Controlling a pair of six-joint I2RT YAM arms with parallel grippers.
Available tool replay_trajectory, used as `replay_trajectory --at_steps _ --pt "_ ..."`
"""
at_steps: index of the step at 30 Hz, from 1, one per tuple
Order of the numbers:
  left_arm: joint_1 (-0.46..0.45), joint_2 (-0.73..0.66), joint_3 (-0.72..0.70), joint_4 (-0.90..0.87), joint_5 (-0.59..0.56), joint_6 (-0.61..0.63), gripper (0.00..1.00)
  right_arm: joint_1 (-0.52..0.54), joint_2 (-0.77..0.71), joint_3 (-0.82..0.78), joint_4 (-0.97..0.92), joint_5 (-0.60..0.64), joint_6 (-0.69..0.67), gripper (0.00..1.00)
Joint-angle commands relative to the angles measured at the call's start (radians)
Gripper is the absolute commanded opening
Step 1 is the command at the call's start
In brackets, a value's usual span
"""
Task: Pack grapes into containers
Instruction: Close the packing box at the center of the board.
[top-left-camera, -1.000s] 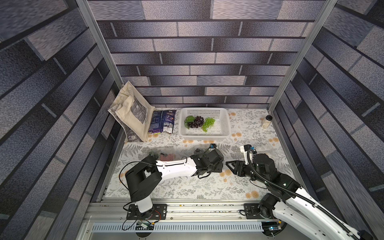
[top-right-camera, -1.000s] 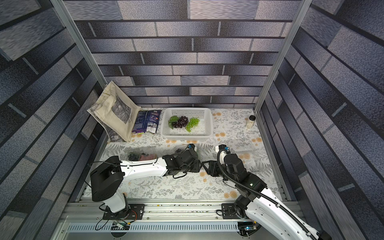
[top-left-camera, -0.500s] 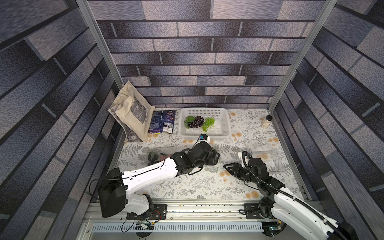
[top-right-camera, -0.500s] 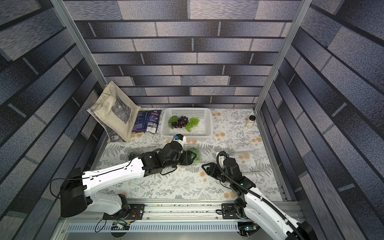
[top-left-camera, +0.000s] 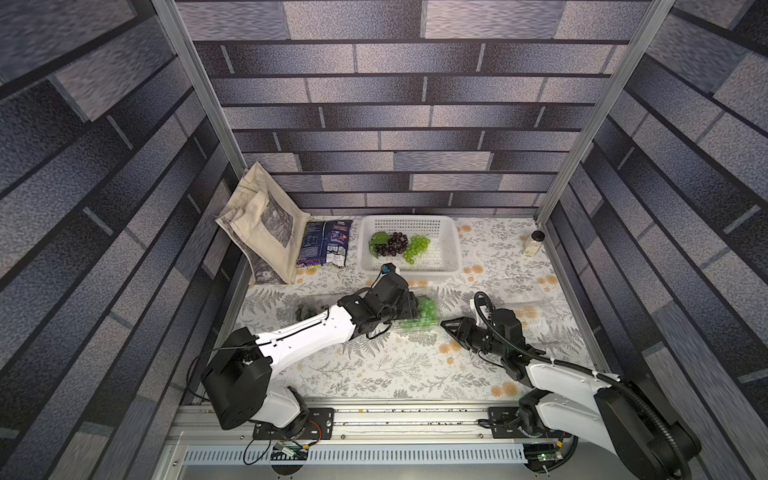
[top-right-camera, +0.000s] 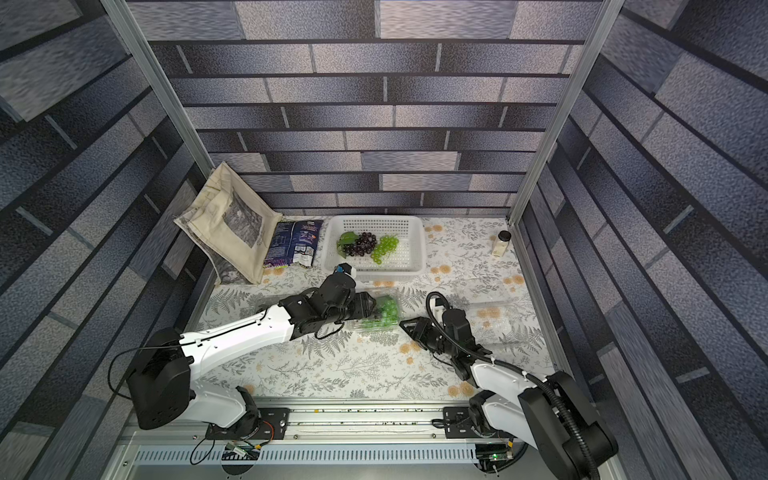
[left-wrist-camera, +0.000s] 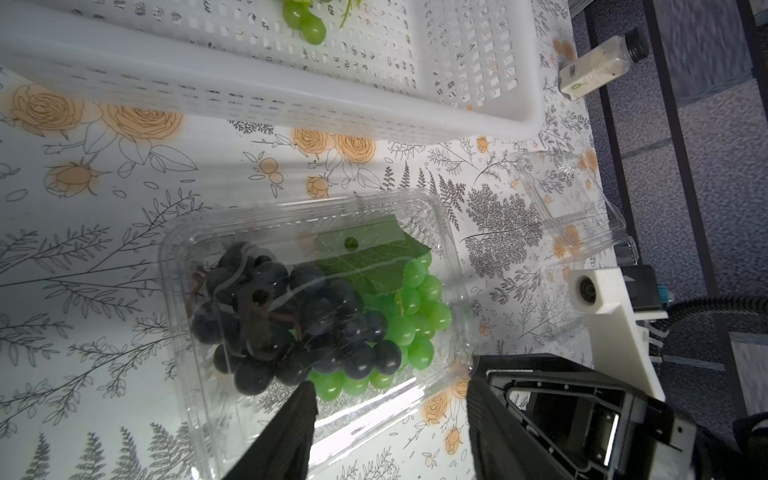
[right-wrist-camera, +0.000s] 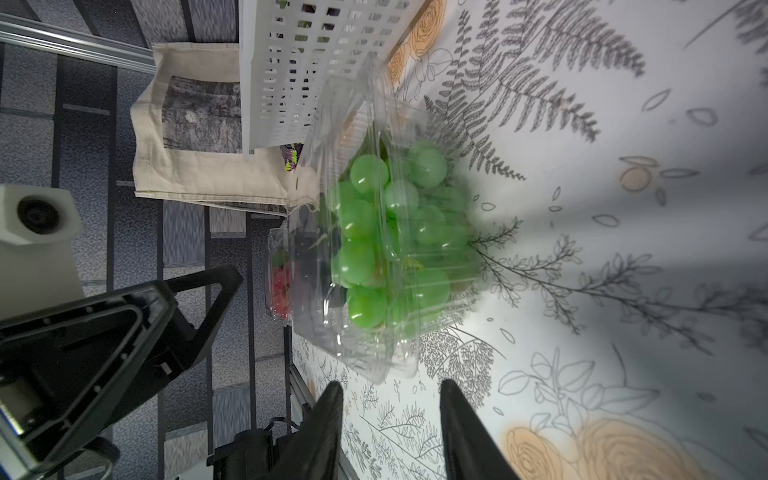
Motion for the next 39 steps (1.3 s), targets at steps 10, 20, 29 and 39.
replay_trajectory --at_steps 10,20,29,39 --pt "0.026 0.013 -0.023 0.040 0.039 0.016 0.60 -0.033 0.059 0.026 0.074 -0.012 -0.015 0.31" --pt "0.034 0.012 -0.035 0.047 0.043 0.009 0.60 -0.037 0.153 0.034 0.186 -0.044 0.019 0.29" --pt "0.041 0.013 -0.048 0.049 0.049 0.003 0.60 -0.037 0.267 0.032 0.307 -0.059 0.054 0.21" --pt "0.047 0.019 -0.061 0.082 0.055 -0.004 0.60 -0.038 0.344 0.027 0.383 -0.068 0.068 0.12"
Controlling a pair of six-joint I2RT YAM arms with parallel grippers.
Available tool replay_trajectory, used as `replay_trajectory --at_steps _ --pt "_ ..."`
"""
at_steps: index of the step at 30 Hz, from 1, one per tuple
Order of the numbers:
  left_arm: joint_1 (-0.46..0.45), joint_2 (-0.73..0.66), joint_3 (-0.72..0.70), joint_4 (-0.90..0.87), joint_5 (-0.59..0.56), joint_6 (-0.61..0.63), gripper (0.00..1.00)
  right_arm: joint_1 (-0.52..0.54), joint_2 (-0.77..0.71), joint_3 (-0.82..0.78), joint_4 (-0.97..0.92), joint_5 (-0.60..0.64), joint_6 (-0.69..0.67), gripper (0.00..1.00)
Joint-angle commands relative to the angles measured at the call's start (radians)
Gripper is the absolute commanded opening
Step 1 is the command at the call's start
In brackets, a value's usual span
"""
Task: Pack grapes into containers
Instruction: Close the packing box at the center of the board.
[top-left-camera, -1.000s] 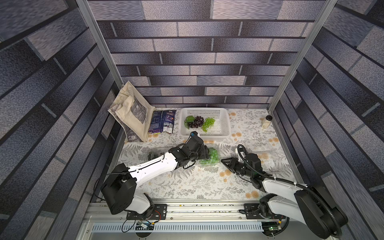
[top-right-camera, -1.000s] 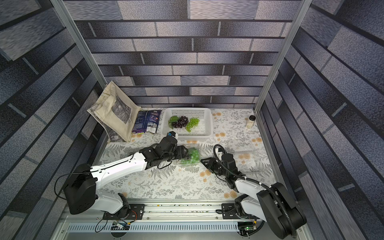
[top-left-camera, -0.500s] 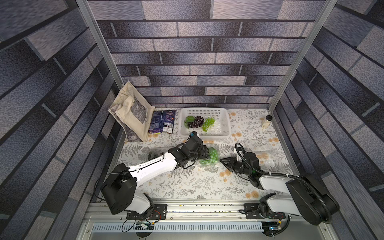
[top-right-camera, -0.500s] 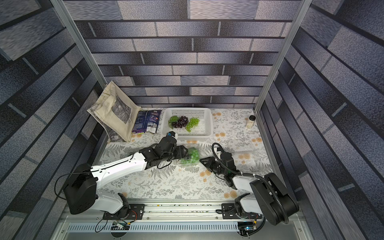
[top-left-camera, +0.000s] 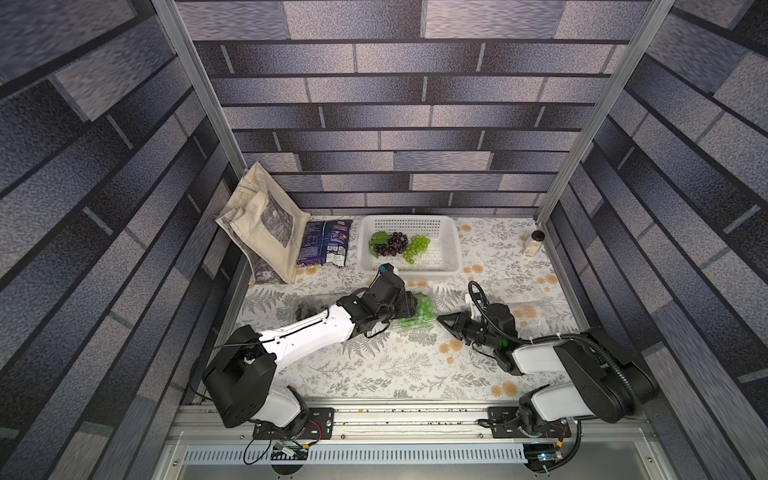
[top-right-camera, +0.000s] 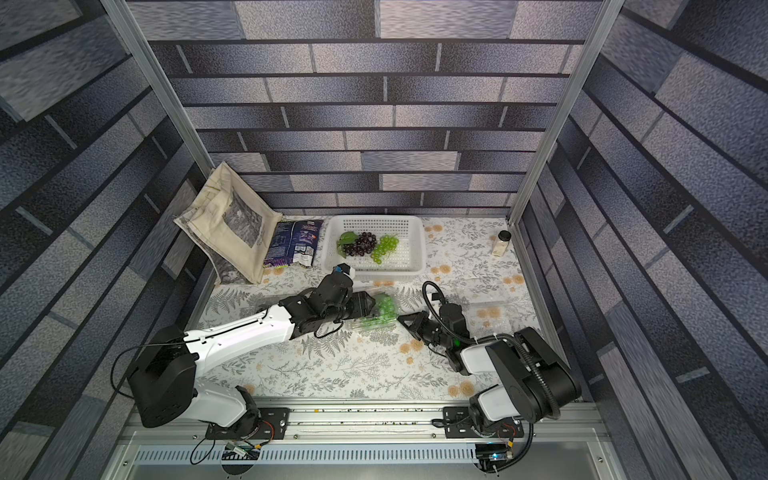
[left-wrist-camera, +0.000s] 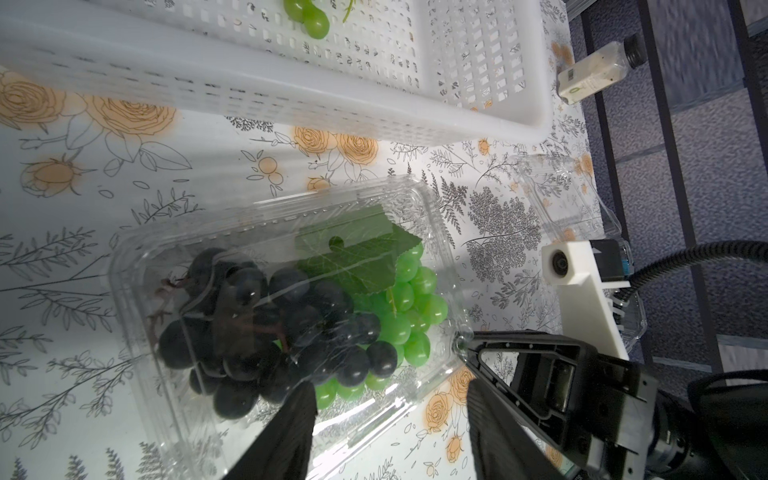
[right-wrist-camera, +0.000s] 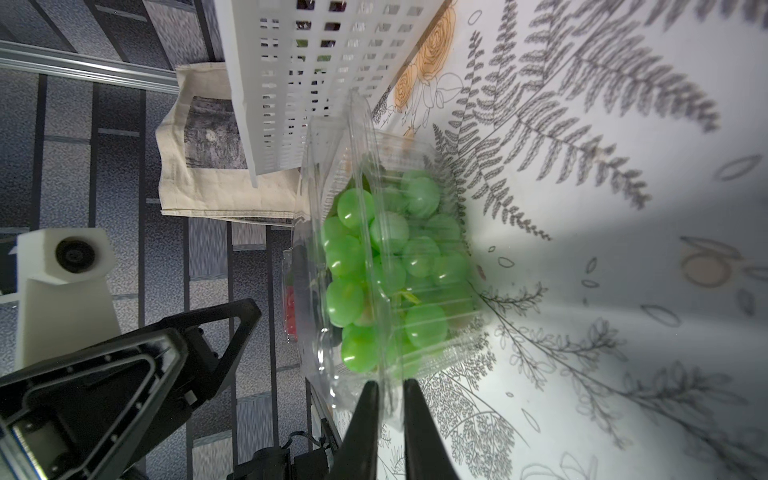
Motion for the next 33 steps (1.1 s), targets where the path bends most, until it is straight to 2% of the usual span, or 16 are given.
replay_trajectory --at_steps 1,7,12,15,18,20,23,25,27,30,33 --pt "0.008 0.009 -0.023 0.014 0.010 -0.004 0.60 -0.004 0.039 0.003 0.049 -0.012 0.006 0.11" --pt "0.010 -0.002 -0.029 0.010 0.006 -0.006 0.60 -0.005 0.089 -0.014 0.154 -0.019 0.039 0.12" --pt "0.011 -0.041 -0.022 -0.010 -0.015 0.005 0.60 -0.005 0.024 -0.003 0.129 -0.024 0.046 0.18" --pt "0.015 -0.068 -0.022 -0.045 -0.027 0.013 0.60 -0.005 -0.095 0.044 -0.065 -0.021 -0.017 0.20" --pt "0.017 -0.099 -0.024 -0.070 -0.042 0.019 0.61 -0.005 -0.265 0.115 -0.389 0.032 -0.155 0.27" --pt "0.017 -0.118 -0.029 -0.082 -0.050 0.023 0.61 -0.005 -0.361 0.180 -0.626 0.078 -0.266 0.34" --pt "0.019 -0.144 -0.039 -0.103 -0.062 0.022 0.62 -0.006 -0.432 0.263 -0.836 0.117 -0.384 0.49" --pt "0.019 -0.165 -0.047 -0.117 -0.072 0.021 0.64 -0.012 -0.440 0.293 -0.893 0.127 -0.423 0.61" --pt "0.019 -0.190 -0.060 -0.131 -0.079 0.017 0.67 -0.018 -0.423 0.314 -0.911 0.125 -0.455 0.69" --pt "0.019 -0.236 -0.078 -0.161 -0.093 0.006 0.69 -0.023 -0.355 0.359 -0.924 0.106 -0.497 0.76" --pt "0.018 -0.290 -0.098 -0.199 -0.118 -0.002 0.70 -0.024 -0.271 0.393 -0.895 0.099 -0.524 0.78"
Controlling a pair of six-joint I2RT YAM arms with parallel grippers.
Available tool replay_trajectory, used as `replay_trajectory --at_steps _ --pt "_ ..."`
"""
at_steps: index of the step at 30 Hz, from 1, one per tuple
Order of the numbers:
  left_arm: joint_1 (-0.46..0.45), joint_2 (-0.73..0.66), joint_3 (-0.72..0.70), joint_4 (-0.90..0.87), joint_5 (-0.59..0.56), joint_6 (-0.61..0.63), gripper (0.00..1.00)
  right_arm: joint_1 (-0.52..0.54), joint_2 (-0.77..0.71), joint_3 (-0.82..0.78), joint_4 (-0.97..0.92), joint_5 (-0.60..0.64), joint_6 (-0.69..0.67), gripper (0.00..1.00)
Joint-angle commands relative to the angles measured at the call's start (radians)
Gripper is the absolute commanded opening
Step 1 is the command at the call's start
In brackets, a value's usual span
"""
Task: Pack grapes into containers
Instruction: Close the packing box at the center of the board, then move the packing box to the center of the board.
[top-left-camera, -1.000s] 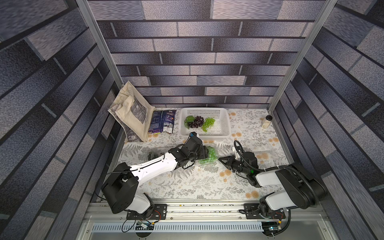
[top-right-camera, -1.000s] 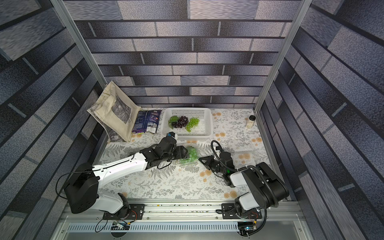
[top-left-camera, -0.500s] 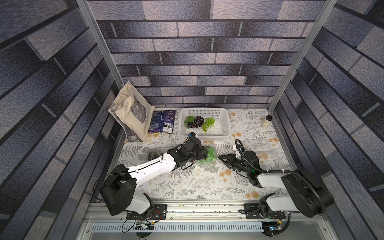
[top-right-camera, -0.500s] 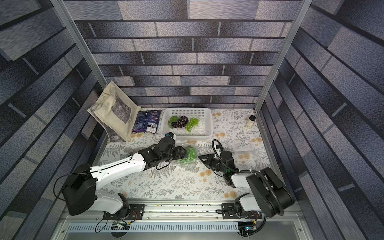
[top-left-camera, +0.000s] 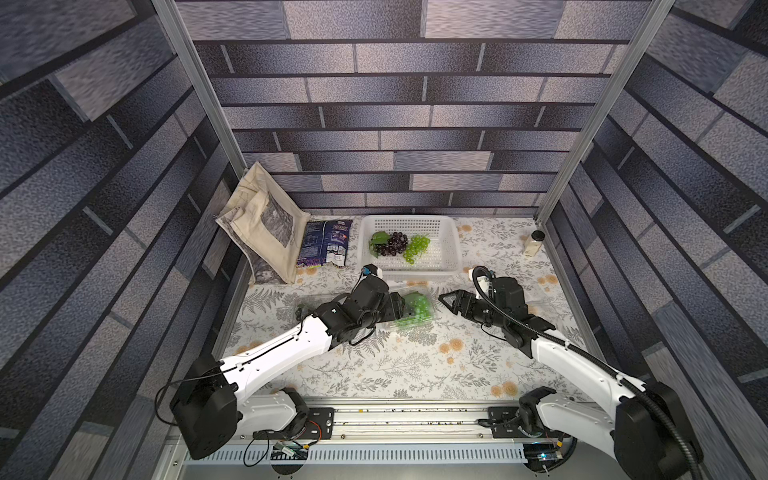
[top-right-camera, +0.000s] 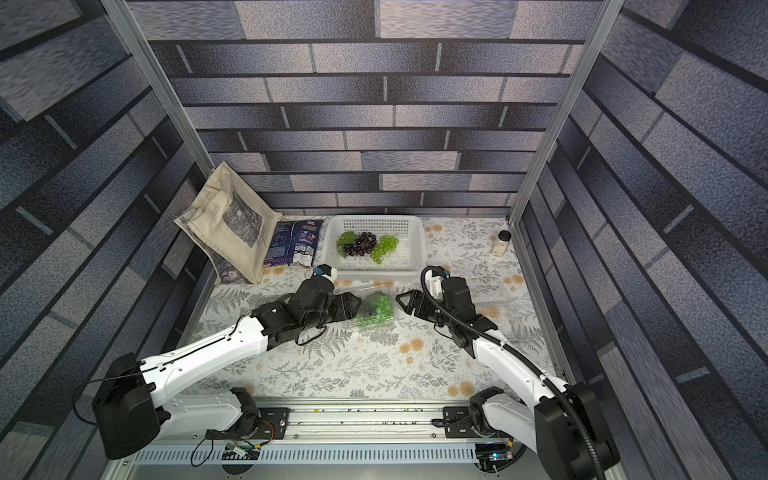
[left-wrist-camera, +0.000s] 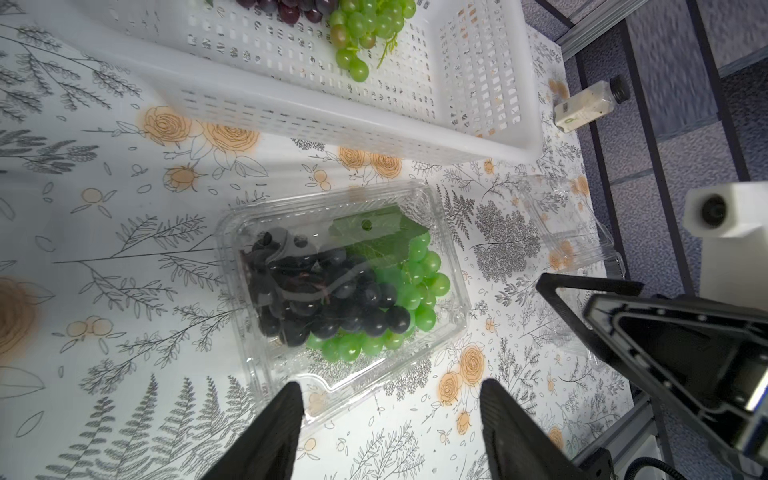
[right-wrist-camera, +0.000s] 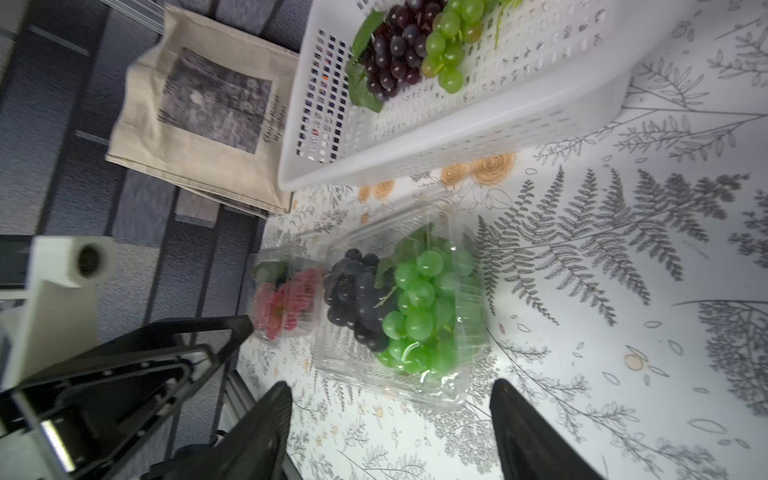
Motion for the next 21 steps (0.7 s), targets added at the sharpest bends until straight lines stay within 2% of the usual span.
replay_trajectory --at_steps 1,10,18,21 --pt "0.008 -0.076 -0.031 -0.077 -0.057 -0.005 0.70 -0.007 0.082 0.058 -0.054 -0.002 -0.088 0.78" --pt "0.052 -0.218 -0.118 -0.125 -0.088 -0.049 0.72 -0.008 0.303 0.173 0.014 -0.046 -0.181 0.78" --pt "0.106 -0.240 -0.136 -0.139 -0.067 -0.044 0.72 0.007 0.461 0.274 0.070 -0.098 -0.204 0.78" --pt "0.124 -0.235 -0.141 -0.124 -0.053 -0.043 0.72 0.045 0.501 0.306 0.066 -0.068 -0.227 0.78"
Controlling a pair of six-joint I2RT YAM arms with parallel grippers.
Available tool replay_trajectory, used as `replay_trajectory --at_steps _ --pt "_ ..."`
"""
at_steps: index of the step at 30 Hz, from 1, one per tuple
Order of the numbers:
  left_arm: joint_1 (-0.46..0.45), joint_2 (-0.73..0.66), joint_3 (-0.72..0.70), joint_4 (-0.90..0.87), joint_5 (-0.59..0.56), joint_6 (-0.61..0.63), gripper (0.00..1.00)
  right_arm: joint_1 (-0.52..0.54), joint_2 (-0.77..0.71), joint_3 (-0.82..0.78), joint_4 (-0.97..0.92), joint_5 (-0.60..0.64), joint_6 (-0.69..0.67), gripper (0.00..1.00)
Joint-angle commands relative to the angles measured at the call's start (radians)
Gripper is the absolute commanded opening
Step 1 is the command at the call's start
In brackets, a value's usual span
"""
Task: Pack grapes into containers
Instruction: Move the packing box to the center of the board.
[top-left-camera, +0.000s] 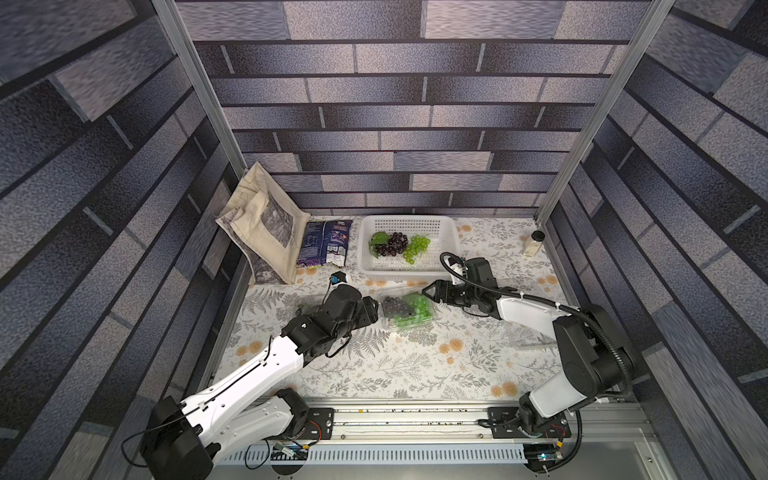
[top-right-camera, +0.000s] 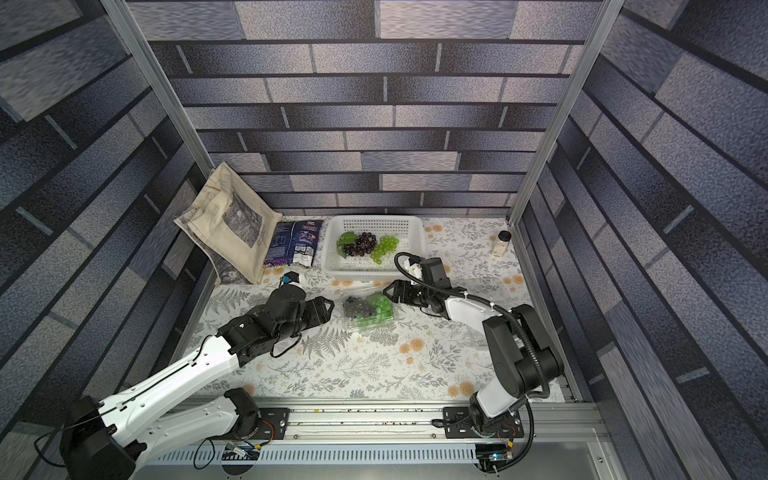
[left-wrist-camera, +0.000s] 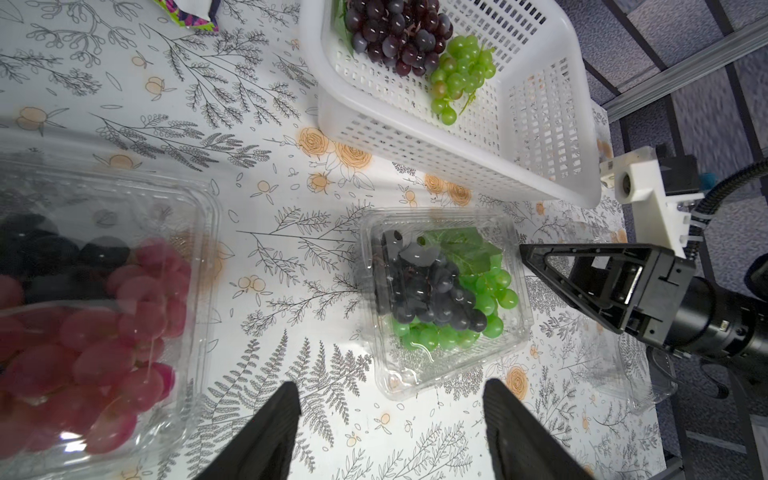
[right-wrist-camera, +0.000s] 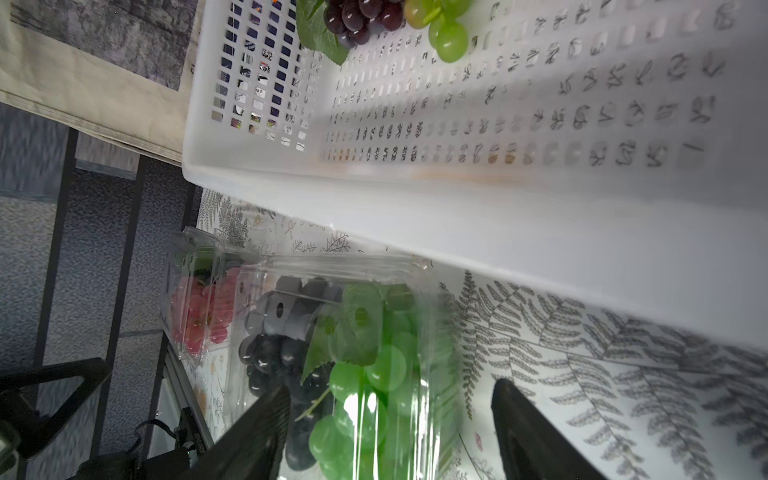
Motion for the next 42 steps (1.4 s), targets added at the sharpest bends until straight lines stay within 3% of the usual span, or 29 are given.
replay_trajectory --at_steps 1,10,27,42 --pt "0.016 -0.010 -0.024 -0.005 0.009 -0.010 0.72 0.041 0.047 0.057 0.003 0.012 -0.055 0.78" --pt "0.027 -0.019 -0.052 0.015 0.028 -0.023 0.72 0.171 0.074 0.066 -0.015 0.088 -0.070 0.73" --pt "0.033 -0.065 -0.077 0.020 0.031 -0.035 0.72 0.411 -0.009 -0.022 0.058 0.210 0.103 0.70" --pt "0.033 -0.057 -0.076 0.040 0.039 -0.036 0.72 0.467 -0.093 -0.090 0.052 0.201 0.175 0.70"
